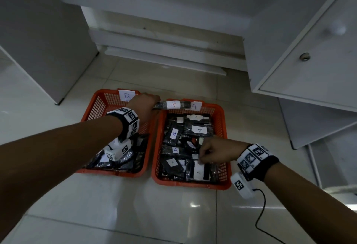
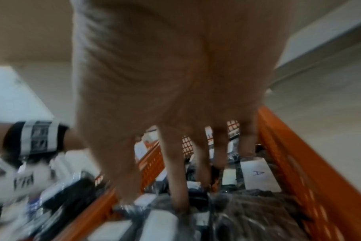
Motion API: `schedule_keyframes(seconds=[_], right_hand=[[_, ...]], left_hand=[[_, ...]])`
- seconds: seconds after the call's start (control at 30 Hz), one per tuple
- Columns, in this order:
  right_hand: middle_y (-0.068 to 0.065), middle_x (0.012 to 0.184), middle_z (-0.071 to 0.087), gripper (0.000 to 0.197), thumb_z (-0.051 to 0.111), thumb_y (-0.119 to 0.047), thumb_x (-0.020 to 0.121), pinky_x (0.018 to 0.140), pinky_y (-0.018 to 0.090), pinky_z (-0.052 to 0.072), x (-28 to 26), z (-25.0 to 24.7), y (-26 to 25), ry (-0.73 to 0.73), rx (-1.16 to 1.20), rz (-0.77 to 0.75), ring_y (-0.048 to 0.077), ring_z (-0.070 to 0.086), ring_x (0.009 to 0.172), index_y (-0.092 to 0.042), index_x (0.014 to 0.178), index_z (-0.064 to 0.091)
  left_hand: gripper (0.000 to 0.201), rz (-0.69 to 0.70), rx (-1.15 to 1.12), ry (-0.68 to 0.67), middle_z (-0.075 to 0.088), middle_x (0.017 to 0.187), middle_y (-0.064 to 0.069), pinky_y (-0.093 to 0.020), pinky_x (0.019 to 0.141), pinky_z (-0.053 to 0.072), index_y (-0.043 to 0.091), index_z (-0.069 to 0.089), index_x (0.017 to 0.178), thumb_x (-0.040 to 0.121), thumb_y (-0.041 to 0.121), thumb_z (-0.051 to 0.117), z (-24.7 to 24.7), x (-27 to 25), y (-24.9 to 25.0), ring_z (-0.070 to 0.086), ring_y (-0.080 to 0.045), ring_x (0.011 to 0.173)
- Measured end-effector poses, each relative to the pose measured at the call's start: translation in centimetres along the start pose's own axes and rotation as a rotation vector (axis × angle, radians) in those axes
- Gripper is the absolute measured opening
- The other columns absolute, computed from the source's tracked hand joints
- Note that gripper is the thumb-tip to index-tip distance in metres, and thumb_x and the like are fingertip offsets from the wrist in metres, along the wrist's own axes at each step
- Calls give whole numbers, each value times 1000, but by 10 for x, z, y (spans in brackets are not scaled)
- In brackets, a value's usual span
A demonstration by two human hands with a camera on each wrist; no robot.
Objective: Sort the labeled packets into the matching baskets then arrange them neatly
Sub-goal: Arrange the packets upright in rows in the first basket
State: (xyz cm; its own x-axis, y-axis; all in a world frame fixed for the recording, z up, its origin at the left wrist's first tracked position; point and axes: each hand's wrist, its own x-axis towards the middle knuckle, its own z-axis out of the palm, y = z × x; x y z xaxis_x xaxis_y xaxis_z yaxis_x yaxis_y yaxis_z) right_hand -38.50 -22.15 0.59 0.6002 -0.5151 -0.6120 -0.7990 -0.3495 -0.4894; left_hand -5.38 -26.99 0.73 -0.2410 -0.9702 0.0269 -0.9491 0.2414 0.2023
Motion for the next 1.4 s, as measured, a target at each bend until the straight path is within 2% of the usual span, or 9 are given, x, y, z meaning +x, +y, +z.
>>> schedule_keyframes(seconds=[0.1,0.2,0.47,0.57,0.67,0.87,1.03,1.3,1.4], right_hand=[[-11,125,61,35,61,-57,98,100,39,47,21,9,-10,260,-168,-25,16,49,121,-37,126,66],[-6,127,60,45,65,-44,100,97,39,45,43,17,-25,260,-160,-61,16,47,120,-33,142,56],[-1,109,65,56,84,-36,77,83,38,51,66,28,-34,209,-117,-34,20,53,107,-25,127,61],[-5,106,70,36,84,-26,84,79,29,51,52,5,-30,260,99,-109,11,63,94,-18,116,71],[-9,109,74,25,78,-28,93,87,27,54,28,-26,-16,207,335,-99,5,69,97,-26,117,72],[-2,107,76,15,76,-22,94,88,36,52,4,-60,33,515,507,77,18,72,102,-21,108,74],[-6,99,70,26,78,-24,89,75,33,56,8,-39,43,382,143,205,15,69,90,-28,110,64],[-9,109,77,28,75,-30,96,89,33,61,18,-11,7,23,347,-21,9,75,97,-38,122,71],[-17,110,75,20,72,-45,97,90,23,54,30,-3,-2,79,231,-25,0,68,102,-39,115,75]], left_hand=[[18,-5,6,-3,70,94,-7,-36,70,52,17,64,101,92,32,66,-1,0,-2,65,-28,82],[17,-1,9,7,70,91,-6,-37,69,54,18,64,101,93,33,65,-1,0,-3,64,-27,80],[11,5,-36,5,65,88,3,-37,66,56,25,60,92,91,34,65,7,-3,-11,63,-20,75],[10,-22,-52,-10,67,88,4,-39,67,58,28,61,93,90,37,60,9,1,-16,65,-21,75],[17,-21,-52,-6,70,91,-2,-40,68,58,23,64,99,90,38,63,9,5,-15,68,-26,78],[15,11,-54,20,70,88,-7,-35,67,51,17,63,94,92,31,67,12,12,-4,65,-29,78],[13,12,-54,-2,68,89,-6,-37,69,53,19,62,95,92,30,68,15,14,0,64,-26,78],[14,-23,-69,10,67,89,-8,-34,65,49,14,63,91,90,26,69,13,6,-4,63,-29,78],[14,-16,-68,20,67,89,-9,-31,63,42,13,63,91,90,25,69,11,5,-3,64,-30,77]])
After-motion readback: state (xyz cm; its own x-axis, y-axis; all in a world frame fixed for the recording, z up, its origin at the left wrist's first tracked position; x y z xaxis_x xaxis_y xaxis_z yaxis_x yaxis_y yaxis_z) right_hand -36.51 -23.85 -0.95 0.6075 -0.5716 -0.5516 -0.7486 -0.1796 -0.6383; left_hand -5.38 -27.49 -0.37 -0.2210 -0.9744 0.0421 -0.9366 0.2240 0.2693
